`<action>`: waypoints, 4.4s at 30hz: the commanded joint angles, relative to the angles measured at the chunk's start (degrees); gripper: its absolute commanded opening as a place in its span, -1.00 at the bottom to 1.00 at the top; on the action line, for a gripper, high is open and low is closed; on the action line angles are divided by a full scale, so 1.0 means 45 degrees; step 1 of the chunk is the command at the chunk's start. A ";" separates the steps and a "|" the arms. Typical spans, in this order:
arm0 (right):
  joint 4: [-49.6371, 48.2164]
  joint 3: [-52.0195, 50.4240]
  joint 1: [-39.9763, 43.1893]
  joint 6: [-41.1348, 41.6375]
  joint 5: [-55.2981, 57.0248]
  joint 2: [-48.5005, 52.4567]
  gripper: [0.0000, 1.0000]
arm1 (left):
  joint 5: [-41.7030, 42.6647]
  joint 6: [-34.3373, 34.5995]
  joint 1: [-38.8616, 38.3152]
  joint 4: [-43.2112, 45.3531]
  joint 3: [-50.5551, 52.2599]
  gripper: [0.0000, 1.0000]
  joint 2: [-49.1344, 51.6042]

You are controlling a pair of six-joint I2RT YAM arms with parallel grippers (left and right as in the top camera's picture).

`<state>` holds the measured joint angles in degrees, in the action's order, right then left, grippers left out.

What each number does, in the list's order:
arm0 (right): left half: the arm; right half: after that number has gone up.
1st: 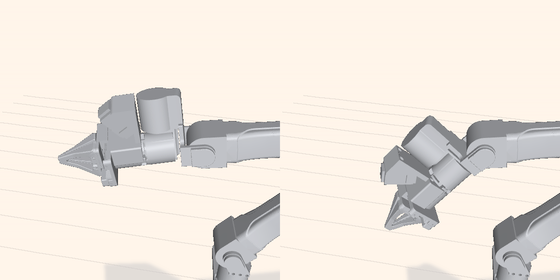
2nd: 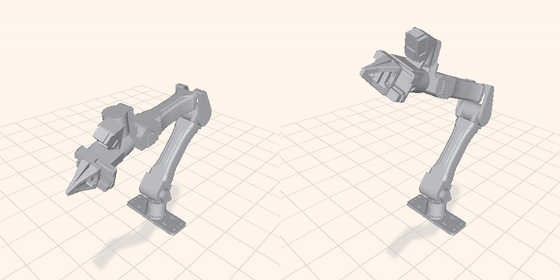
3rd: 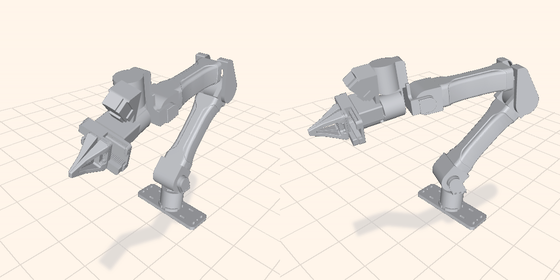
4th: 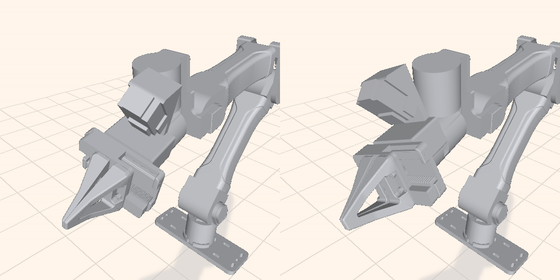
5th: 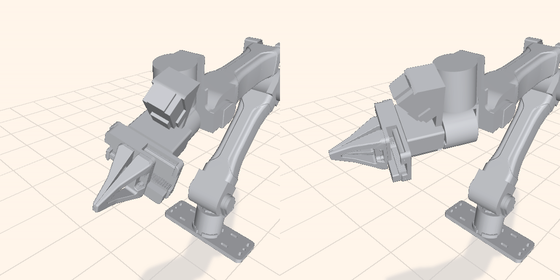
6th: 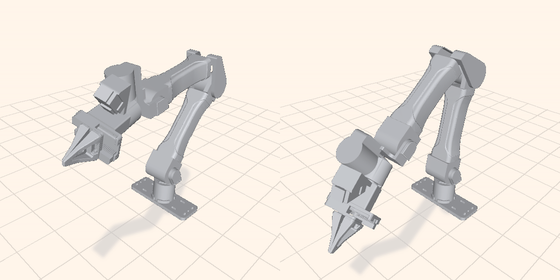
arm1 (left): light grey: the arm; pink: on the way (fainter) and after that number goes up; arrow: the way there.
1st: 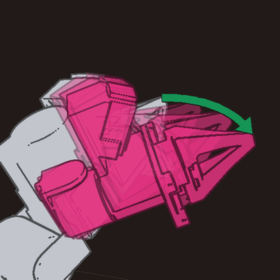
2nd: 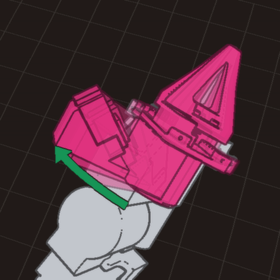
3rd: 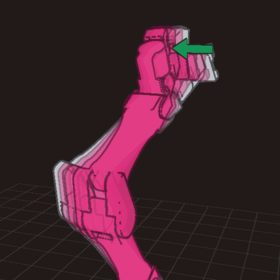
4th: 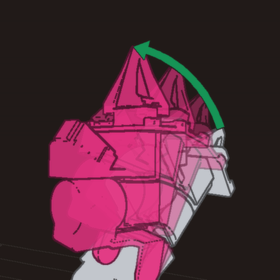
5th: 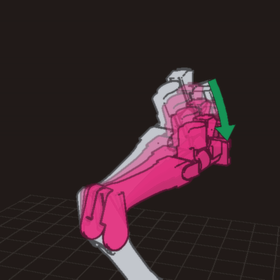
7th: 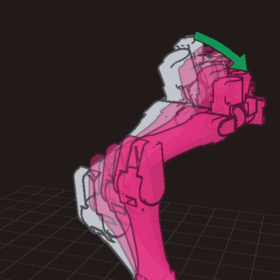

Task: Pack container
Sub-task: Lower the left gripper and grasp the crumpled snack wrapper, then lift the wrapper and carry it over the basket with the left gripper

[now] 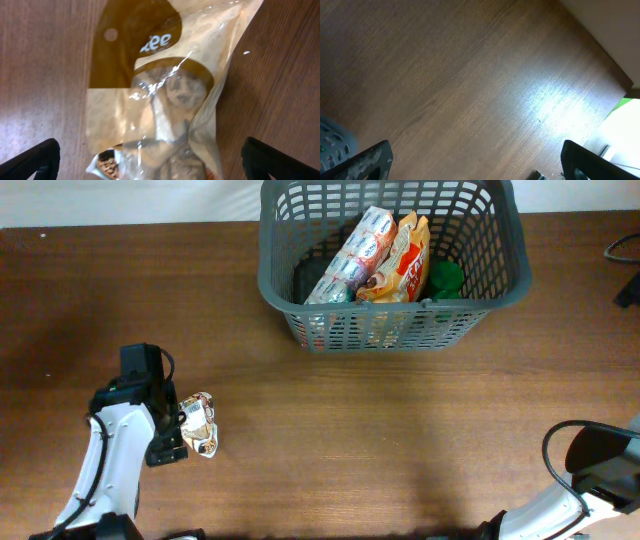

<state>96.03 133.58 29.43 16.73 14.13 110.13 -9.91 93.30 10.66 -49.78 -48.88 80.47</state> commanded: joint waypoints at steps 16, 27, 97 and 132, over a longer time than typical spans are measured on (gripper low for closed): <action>-0.0005 -0.0044 0.0049 0.0160 0.0204 -0.0005 0.98 | -0.0194 -0.1472 0.0087 0.2006 0.0214 0.99 0.2011; 0.0000 -0.0044 0.0049 0.0160 0.0204 -0.0005 0.98 | -0.0194 -0.1462 0.0087 0.2254 0.0219 0.98 0.2424; -0.0005 -0.0044 0.0053 0.0160 0.0204 -0.0005 0.98 | 0.2356 -1.2259 -0.8111 1.1608 -1.1769 -0.96 0.5338; -0.0005 -0.0044 0.0053 0.0160 0.0204 -0.0005 0.98 | 0.2419 -1.3206 -0.8150 0.8563 -1.3138 0.99 0.7689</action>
<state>96.03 133.58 29.43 16.73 14.13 110.13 0.27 35.94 -26.83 -11.35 -105.58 115.33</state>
